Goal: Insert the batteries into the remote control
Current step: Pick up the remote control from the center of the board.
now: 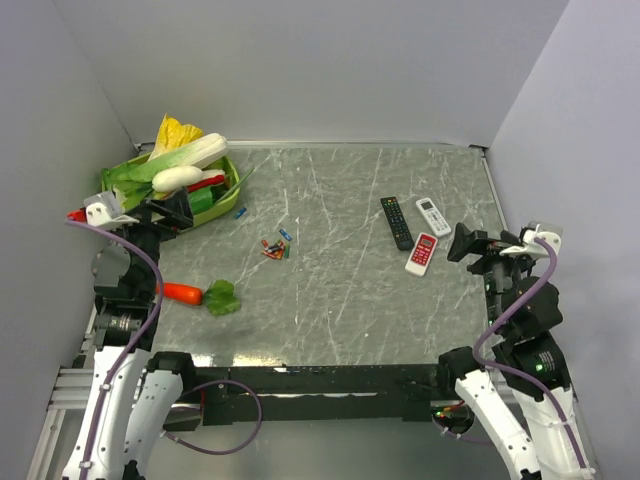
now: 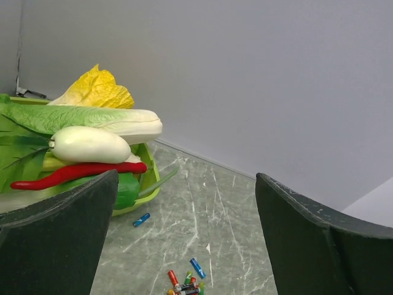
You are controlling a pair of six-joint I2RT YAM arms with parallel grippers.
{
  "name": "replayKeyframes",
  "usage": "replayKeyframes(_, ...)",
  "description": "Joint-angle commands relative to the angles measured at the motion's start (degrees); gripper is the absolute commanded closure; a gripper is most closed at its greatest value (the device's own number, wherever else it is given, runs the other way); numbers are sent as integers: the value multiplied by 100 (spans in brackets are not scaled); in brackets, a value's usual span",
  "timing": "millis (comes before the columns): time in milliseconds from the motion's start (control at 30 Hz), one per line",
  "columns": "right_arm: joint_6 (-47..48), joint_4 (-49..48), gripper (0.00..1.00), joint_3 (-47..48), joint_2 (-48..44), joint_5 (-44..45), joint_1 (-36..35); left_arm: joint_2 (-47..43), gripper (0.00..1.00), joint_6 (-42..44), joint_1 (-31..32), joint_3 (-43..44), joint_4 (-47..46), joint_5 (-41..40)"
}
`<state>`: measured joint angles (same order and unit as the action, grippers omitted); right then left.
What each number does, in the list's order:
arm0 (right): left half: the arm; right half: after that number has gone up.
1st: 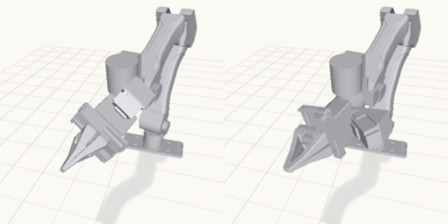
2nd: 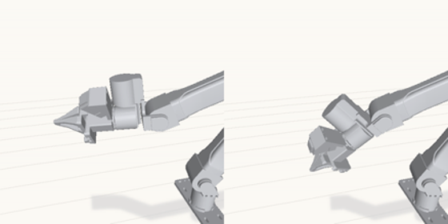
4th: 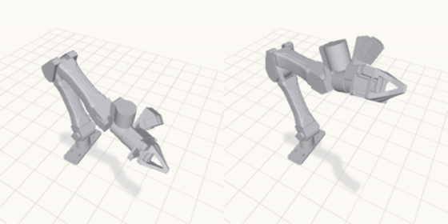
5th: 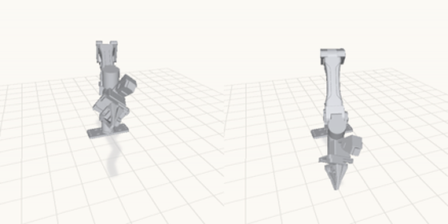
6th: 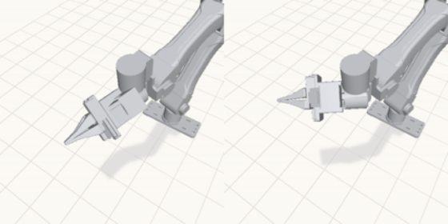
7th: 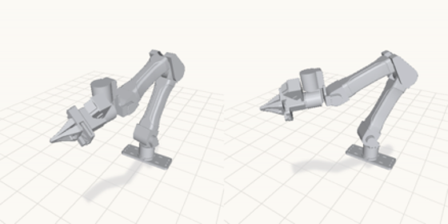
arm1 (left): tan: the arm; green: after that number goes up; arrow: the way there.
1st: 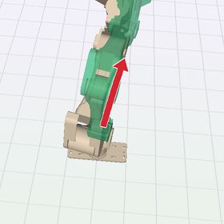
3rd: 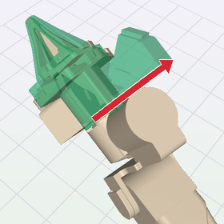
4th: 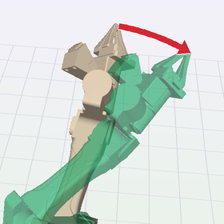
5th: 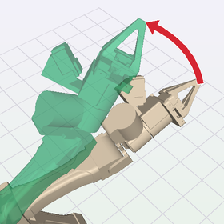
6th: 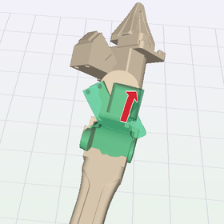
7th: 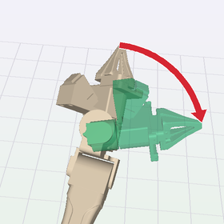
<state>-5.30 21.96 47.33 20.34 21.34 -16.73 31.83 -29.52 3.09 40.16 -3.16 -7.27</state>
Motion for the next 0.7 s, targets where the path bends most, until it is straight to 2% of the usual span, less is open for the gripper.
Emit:
replayKeyframes(0,-436,159,0,232,339,168,12,-46,3,-142,7,-52,-150,164)
replayKeyframes(233,-1148,704,0,435,1085,-631,12,94,3,-282,7,-202,-387,278)
replayKeyframes(333,-1753,1248,0,662,1709,-527,12,113,3,-265,7,-202,-282,384)
replayKeyframes(367,-2234,1450,0,742,2102,-430,3,95,3,-256,16,-228,-204,384)
replayKeyframes(467,-2844,2241,0,1137,2989,-350,99,-28,3,-300,25,-438,-229,393)
replayKeyframes(600,-3082,2682,0,1384,4046,-1051,486,-221,3,-327,165,-711,-317,384)
replayKeyframes(667,-3117,2595,0,1297,4546,-1772,906,-370,3,-222,322,-869,-299,297)
